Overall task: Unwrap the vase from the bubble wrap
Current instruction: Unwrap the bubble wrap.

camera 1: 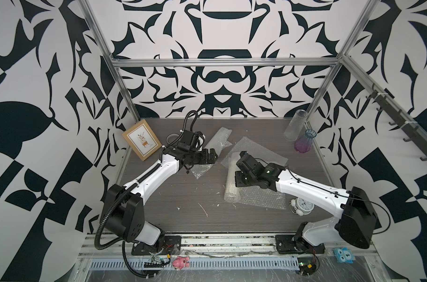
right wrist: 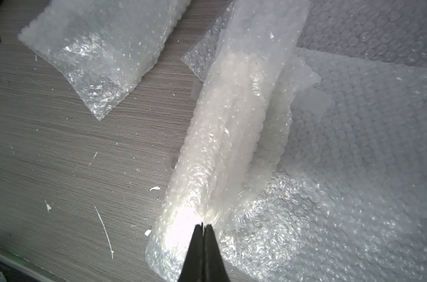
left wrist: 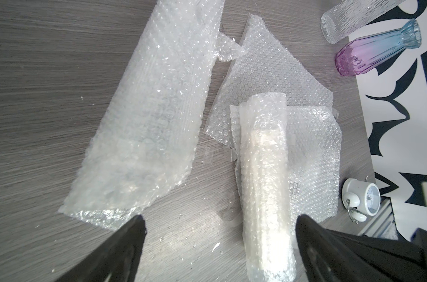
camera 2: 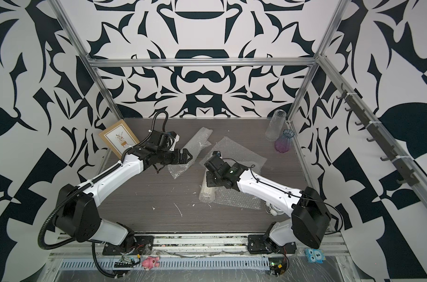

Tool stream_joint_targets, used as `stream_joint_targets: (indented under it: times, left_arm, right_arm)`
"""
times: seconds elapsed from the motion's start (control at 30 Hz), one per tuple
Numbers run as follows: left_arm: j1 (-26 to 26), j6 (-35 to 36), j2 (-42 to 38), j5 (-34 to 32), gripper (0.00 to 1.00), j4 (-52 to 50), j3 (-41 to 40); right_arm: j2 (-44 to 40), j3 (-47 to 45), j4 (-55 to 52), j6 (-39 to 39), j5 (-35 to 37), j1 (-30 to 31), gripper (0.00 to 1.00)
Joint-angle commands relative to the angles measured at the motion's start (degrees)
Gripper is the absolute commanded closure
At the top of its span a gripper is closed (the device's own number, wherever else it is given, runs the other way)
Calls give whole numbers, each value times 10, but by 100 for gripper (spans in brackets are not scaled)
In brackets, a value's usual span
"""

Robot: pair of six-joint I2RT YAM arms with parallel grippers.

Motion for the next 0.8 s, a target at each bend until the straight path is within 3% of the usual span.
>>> stream_joint_targets:
  times: [0.0,0.43,0.77]
  left_arm:
    - [-6,-3,1,9,1,4,0]
    - [-49,5,26,-4,1,-3,7]
    - [-89,3,48,-42,1,-19,4]
  right_arm:
    - [-43,7,-3,6,23,3,100]
    - [-130,-104,22,55,74,3,100]
    - [-147,-166,46,80,97,1,100]
